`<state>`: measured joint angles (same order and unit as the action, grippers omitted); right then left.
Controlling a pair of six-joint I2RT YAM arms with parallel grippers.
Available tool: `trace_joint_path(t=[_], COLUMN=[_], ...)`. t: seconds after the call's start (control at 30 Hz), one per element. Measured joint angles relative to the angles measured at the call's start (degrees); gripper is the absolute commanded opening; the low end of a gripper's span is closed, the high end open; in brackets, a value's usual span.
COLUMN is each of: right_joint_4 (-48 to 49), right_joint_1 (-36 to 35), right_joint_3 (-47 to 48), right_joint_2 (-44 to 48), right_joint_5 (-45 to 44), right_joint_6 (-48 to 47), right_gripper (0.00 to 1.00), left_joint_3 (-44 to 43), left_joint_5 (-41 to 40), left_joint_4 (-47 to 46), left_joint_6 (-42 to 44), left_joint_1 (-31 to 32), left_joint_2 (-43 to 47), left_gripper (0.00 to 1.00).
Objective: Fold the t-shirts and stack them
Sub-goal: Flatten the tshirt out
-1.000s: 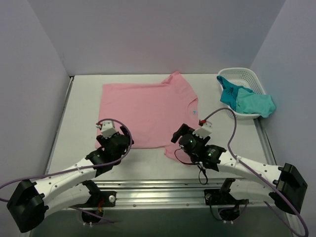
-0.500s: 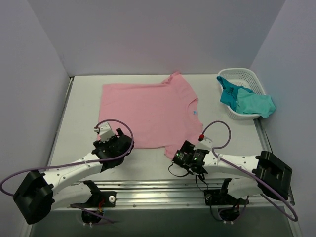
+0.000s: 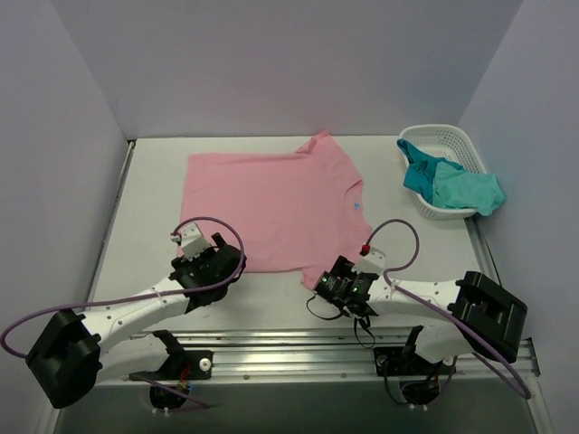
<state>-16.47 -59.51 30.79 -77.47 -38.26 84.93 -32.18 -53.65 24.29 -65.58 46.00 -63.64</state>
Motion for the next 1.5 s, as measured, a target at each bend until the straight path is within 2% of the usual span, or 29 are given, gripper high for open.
trace_joint_path(t=[0.03, 0.1, 0.23, 0.3, 0.4, 0.5, 0.67, 0.83, 0.97, 1.03, 1.1, 1.23, 1.37, 1.5], right_joint_4=[0.17, 0.55, 2.14, 3.37, 4.83, 5.14, 4.85, -0.02, -4.11, -5.86, -7.15, -8.09, -7.96, -7.30], right_joint_1=[-0.13, -0.59, -2.05, -2.62, -3.65, -4.37, -5.11, -5.38, -4.68, -4.15, -3.28, 1.66, 7.91, 10.99], right_joint_3=[0.00, -0.02, -0.20, -0.72, -1.51, -1.77, -1.77, -2.01, -2.29, -2.29, -2.29, -2.29, -2.23, -2.12], right_joint_2=[0.00, 0.00, 0.22, 0.74, 1.40, 1.46, 1.86, 4.44, 8.44, 10.03, 10.84, 13.38, 16.04, 16.02], right_joint_5=[0.11, 0.57, 2.43, 3.87, 5.70, 6.32, 7.19, 7.48, 6.29, 5.25, 4.59, 3.91, 3.17, 2.91], right_joint_6=[0.07, 0.31, 1.22, 2.01, 3.17, 4.26, 5.60, 7.34, 8.39, 8.81, 8.92, 6.67, 2.40, -0.98], right_gripper=[0.65, 0.57, 0.32, 0.25, 0.08, 0.01, 0.00, 0.00, 0.00, 0.00, 0.00, 0.00, 0.00, 0.00], left_joint_3=[0.00, 0.00, -0.22, -0.48, -0.87, -1.44, -4.55, -8.50, -8.28, -6.91, -3.50, 0.57, 0.44, 0.31], left_joint_5=[0.02, 0.02, 0.13, 0.35, 0.50, 0.37, -1.44, -2.91, -2.75, -2.27, -1.22, 0.90, 1.92, 3.50], left_joint_4=[0.07, 0.17, 0.15, 0.17, 0.42, 2.78, 12.98, 23.58, 26.29, 25.00, 22.18, 18.97, 17.46, 17.03], left_joint_6=[-0.17, -0.55, -1.49, -1.75, -2.64, -5.55, -15.39, -27.12, -31.58, -31.63, -30.36, -26.21, -24.20, -23.89], left_joint_1=[0.00, -0.04, -0.04, -0.04, -0.04, -0.04, -0.04, -0.07, -0.35, -0.96, -2.32, -5.49, -6.01, -5.79], left_joint_2=[-0.07, -0.52, -2.82, -3.87, -4.74, -4.87, -6.40, -11.04, -11.87, -10.45, -6.82, -0.79, -1.01, -3.87], left_gripper=[0.94, 0.94, 0.94, 0.94, 0.94, 0.94, 0.94, 0.95, 0.99, 1.00, 0.93, 0.91, 0.90, 0.87])
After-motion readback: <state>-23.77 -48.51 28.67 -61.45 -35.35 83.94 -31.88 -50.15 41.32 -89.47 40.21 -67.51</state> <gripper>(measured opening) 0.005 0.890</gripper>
